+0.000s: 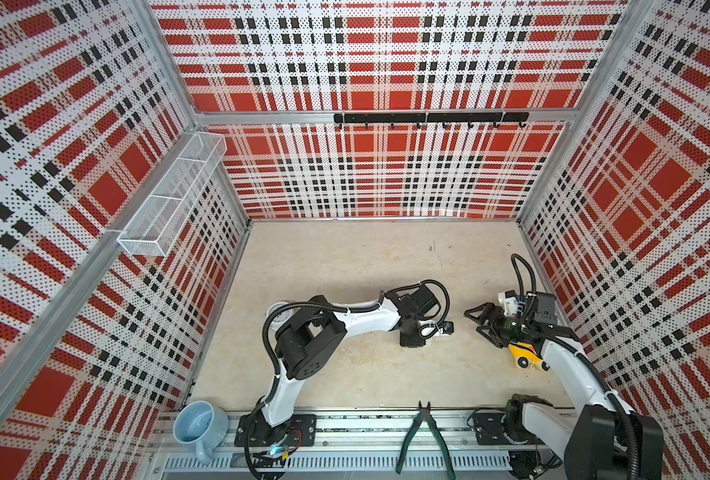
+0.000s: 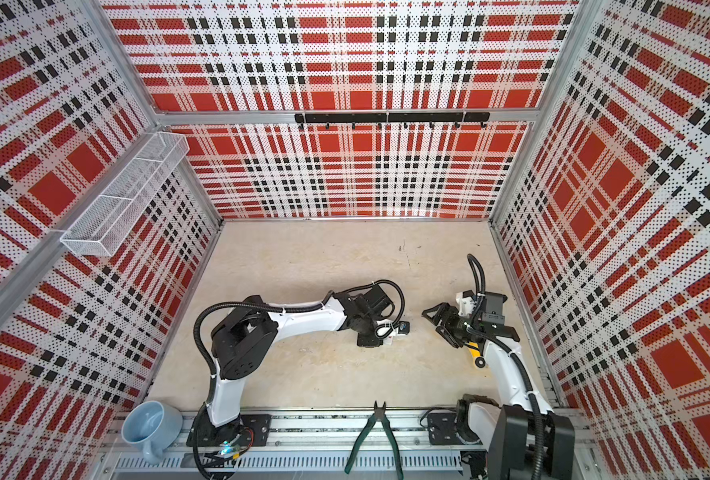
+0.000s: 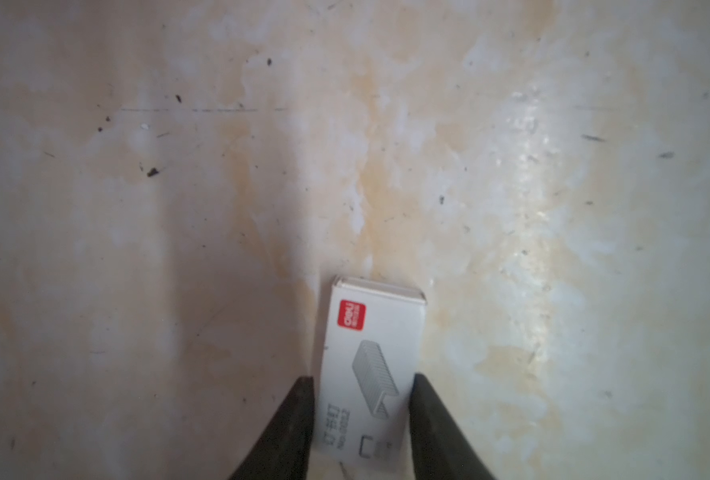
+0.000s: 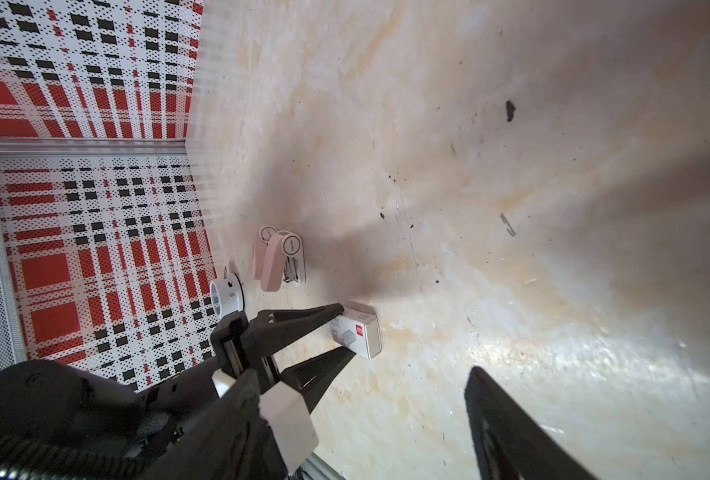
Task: Load the staples into the stapler
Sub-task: 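Lower the left gripper and close it on the white staple box, then lift the staple box to the table center while the right gripper approaches it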
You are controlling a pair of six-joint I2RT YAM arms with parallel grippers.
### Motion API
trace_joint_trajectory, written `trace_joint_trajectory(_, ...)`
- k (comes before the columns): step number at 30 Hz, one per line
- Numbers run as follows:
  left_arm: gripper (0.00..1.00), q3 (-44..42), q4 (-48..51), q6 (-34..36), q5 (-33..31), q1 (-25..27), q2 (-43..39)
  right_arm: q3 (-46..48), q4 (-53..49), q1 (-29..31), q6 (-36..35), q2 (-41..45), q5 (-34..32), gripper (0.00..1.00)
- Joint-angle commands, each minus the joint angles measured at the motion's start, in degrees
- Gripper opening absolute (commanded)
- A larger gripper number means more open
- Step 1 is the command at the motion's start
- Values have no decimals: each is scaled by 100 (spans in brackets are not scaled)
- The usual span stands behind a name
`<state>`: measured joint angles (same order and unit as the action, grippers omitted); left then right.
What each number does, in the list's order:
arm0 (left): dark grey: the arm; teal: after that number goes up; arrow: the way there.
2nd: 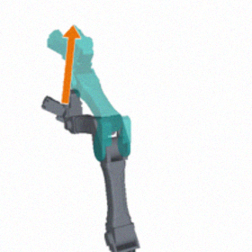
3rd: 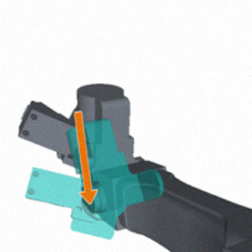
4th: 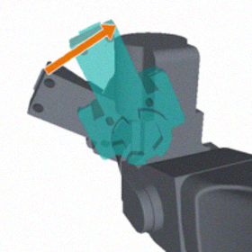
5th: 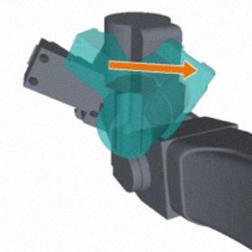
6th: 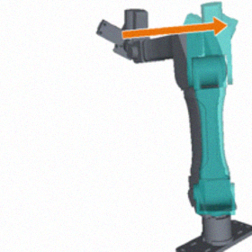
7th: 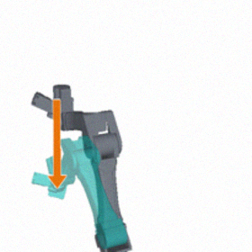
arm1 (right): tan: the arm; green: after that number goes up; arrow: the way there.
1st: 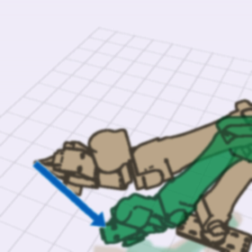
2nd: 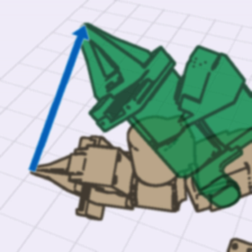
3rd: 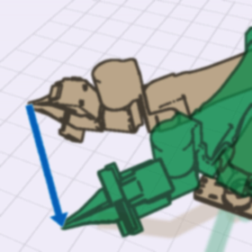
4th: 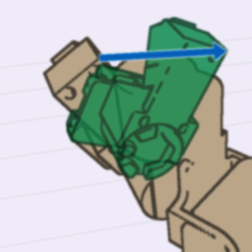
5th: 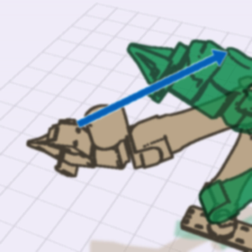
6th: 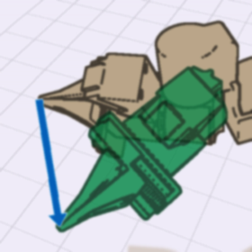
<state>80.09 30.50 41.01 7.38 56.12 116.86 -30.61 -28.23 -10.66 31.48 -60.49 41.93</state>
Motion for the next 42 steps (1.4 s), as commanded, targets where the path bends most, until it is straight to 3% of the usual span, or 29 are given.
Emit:
trace_joint_trajectory(1, 46, 111, 161, 70, 57, 68, 14, 2, 10, -24, -241, -89, 20, 80)
trace_joint_trajectory(9, 48, 182, 257, 92, 45, 136, 109, 55, 139, -24, -281, -253, 170, 80)
trace_joint_trajectory(18, 34, 249, 255, -5, 7, 207, 182, 141, 295, -24, -301, -390, 283, 78)
trace_joint_trajectory(27, 34, 98, 360, -107, 28, 229, -23, 214, 454, 6, -327, -748, 614, 77)
trace_joint_trajectory(42, 37, -696, 304, -565, 40, 131, -575, 670, 2103, 1099, 590, -1618, 889, 74)
